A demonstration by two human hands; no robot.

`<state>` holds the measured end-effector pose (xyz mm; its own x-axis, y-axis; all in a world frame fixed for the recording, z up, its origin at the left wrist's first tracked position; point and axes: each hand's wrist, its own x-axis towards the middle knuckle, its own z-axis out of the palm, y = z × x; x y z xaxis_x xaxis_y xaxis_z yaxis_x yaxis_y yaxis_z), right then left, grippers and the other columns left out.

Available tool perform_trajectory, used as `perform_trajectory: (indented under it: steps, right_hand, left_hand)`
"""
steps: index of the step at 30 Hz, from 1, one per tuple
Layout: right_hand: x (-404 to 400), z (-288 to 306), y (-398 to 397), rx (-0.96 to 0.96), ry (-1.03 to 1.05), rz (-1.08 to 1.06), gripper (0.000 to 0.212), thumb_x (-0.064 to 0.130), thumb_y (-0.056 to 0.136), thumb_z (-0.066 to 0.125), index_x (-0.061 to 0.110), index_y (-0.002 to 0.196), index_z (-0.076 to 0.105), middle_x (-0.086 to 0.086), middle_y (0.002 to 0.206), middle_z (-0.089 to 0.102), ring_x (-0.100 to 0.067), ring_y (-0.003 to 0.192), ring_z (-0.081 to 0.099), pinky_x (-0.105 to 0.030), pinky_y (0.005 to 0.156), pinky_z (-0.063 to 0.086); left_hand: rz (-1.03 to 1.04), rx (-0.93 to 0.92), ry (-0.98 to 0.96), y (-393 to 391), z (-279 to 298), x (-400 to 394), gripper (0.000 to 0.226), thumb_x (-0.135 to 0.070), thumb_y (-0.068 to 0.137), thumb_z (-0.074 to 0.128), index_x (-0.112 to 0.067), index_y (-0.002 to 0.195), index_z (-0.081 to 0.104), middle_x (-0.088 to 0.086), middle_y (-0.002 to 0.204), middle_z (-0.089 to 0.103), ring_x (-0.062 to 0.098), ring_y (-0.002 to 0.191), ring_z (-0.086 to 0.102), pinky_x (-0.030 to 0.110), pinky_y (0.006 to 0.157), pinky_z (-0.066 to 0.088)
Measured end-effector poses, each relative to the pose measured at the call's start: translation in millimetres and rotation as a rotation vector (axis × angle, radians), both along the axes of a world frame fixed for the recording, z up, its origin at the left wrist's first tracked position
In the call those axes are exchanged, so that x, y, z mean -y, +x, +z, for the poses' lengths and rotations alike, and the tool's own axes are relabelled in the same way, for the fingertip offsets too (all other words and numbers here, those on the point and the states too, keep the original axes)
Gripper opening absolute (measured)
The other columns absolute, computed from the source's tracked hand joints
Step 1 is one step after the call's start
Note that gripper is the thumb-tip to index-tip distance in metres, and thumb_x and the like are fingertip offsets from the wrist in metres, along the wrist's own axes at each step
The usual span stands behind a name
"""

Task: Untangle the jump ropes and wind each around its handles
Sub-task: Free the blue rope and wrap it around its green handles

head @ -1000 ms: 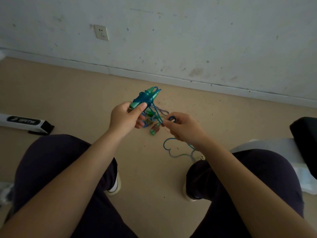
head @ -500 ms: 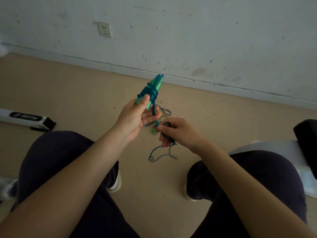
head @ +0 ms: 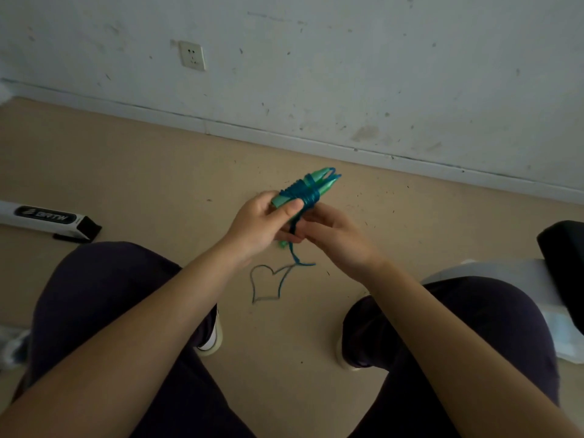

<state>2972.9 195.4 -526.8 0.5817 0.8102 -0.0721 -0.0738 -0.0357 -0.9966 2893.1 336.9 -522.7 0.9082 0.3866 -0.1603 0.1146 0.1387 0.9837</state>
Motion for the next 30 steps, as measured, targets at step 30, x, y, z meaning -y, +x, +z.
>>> perform_trajectory:
  steps: [30]
  right_hand:
    - [15.5,22.2,20.6,0.744,-0.312,-0.099,0.016,0.023,0.090,0.069,0.008,0.082,0.072,-0.009,0.067,0.064,-0.013,0.056,0.050,-0.033,0.056,0.043]
  left_hand:
    - [-0.555,-0.265,0.569,-5.6,12.2,-21.3,0.017,-0.024,0.092,0.069,-0.018,0.080,0.059,0.003,0.062,0.064,0.018,0.050,0.062,0.031,0.050,0.052]
